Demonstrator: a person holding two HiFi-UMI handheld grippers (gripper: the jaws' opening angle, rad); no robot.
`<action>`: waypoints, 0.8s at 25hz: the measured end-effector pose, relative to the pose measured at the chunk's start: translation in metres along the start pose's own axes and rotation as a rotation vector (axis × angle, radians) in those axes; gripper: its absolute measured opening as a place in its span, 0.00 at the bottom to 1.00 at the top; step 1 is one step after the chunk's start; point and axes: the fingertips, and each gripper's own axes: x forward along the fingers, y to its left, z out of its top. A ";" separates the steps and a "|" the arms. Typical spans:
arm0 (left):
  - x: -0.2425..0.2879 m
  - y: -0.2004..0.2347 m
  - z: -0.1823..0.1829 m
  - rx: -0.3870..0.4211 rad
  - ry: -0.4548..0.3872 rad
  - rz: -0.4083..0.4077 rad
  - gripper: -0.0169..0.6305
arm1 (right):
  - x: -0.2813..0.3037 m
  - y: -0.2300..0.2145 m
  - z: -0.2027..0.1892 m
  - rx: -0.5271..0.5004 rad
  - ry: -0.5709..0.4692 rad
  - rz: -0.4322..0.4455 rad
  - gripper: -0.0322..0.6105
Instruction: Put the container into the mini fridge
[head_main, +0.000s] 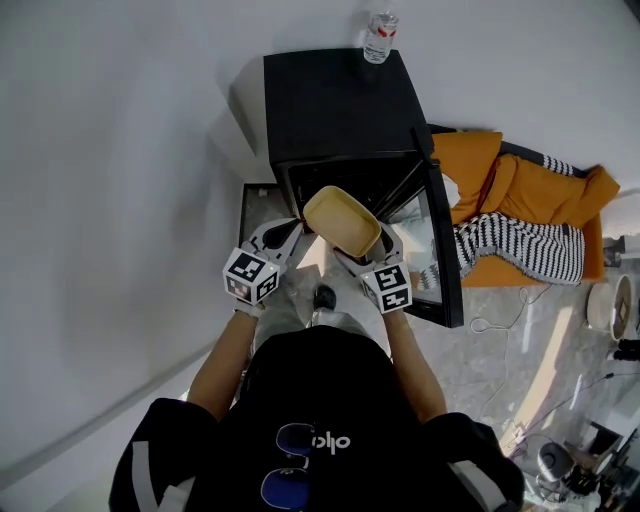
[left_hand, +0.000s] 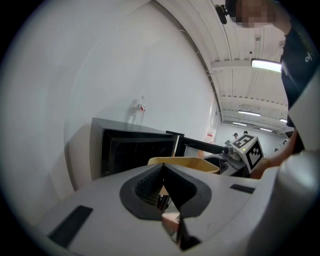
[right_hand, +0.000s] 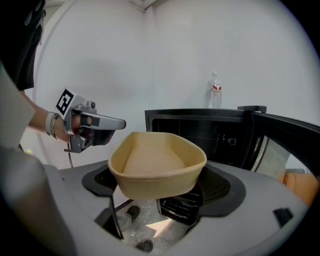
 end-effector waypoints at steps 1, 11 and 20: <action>0.002 -0.003 -0.003 0.002 0.004 -0.010 0.04 | -0.002 -0.001 -0.004 0.004 0.006 -0.005 0.84; 0.017 0.000 -0.018 0.003 0.025 -0.044 0.04 | 0.027 -0.023 -0.019 -0.017 -0.002 -0.013 0.84; 0.046 0.026 -0.034 0.015 0.036 -0.043 0.04 | 0.093 -0.068 -0.013 -0.052 -0.043 -0.018 0.84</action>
